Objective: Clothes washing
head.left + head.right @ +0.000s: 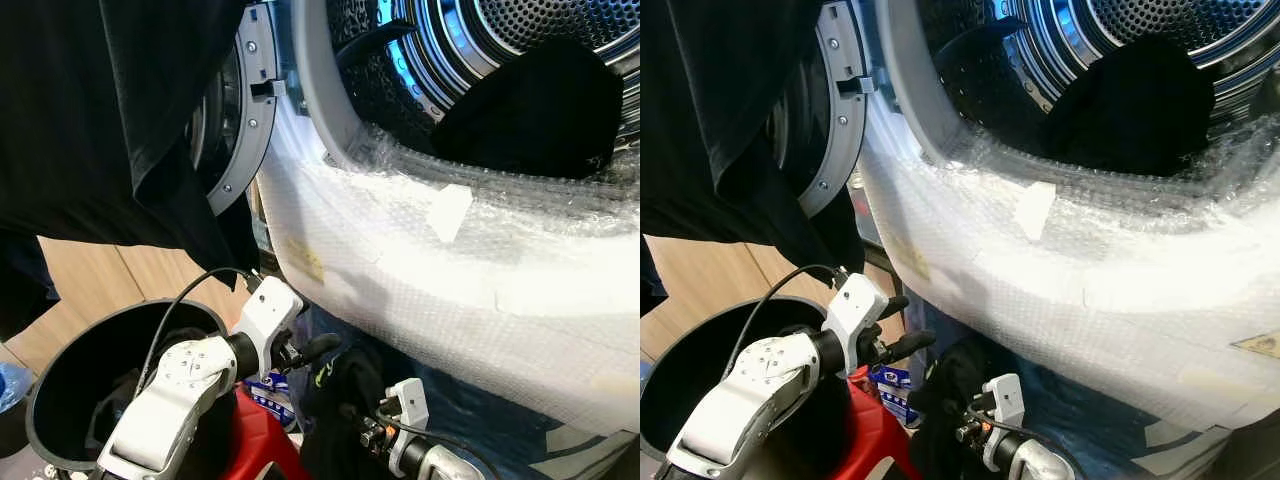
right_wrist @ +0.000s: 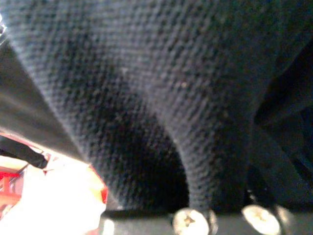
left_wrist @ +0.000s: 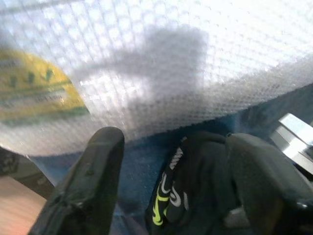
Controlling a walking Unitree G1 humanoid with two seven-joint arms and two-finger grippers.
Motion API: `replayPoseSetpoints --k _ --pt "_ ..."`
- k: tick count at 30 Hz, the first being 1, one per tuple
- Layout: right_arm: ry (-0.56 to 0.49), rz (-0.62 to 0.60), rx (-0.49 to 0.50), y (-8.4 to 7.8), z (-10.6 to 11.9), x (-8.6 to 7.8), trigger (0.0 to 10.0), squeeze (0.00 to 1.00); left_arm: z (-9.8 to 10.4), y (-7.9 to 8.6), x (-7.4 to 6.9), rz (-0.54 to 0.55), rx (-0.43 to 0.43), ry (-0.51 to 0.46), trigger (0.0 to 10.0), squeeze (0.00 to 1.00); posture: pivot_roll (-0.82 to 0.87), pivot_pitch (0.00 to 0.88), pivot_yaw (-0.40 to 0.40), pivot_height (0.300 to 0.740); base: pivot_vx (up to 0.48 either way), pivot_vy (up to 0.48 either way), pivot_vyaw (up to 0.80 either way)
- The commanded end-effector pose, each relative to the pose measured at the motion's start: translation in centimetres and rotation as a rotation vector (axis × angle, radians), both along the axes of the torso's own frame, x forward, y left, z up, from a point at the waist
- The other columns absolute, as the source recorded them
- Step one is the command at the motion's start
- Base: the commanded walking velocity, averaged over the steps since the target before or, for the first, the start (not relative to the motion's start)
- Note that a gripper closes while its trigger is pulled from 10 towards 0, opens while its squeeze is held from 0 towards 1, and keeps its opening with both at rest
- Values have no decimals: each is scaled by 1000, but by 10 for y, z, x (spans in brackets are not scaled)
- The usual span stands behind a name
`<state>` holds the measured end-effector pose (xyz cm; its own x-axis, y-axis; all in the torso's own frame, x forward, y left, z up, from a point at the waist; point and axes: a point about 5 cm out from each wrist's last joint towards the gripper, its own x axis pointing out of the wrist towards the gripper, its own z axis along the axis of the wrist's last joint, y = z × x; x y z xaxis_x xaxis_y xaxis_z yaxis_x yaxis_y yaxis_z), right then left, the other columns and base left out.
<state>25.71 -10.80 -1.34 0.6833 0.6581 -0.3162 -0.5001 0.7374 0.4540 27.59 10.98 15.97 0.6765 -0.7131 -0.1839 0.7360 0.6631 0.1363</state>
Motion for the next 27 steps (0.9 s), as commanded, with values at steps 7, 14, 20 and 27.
replayPoseSetpoints --k 7,14,20,27 --pt "-76 20 5 6 16 17 0 0 -6 32 2 236 42 -29 10000 1000 120 0 81 740 0 0 0" --pt "-102 59 9 0 17 13 0 0 -12 72 15 623 33 -91 10000 1000 123 0 69 740 0 0 0" --pt "-105 71 6 -8 12 5 0 0 -28 115 8 947 107 -127 10000 1000 123 0 64 740 0 0 0" --pt "-175 111 35 -9 22 1 0 0 -40 135 -8 1110 96 -190 10000 0 132 0 58 740 0 0 0"
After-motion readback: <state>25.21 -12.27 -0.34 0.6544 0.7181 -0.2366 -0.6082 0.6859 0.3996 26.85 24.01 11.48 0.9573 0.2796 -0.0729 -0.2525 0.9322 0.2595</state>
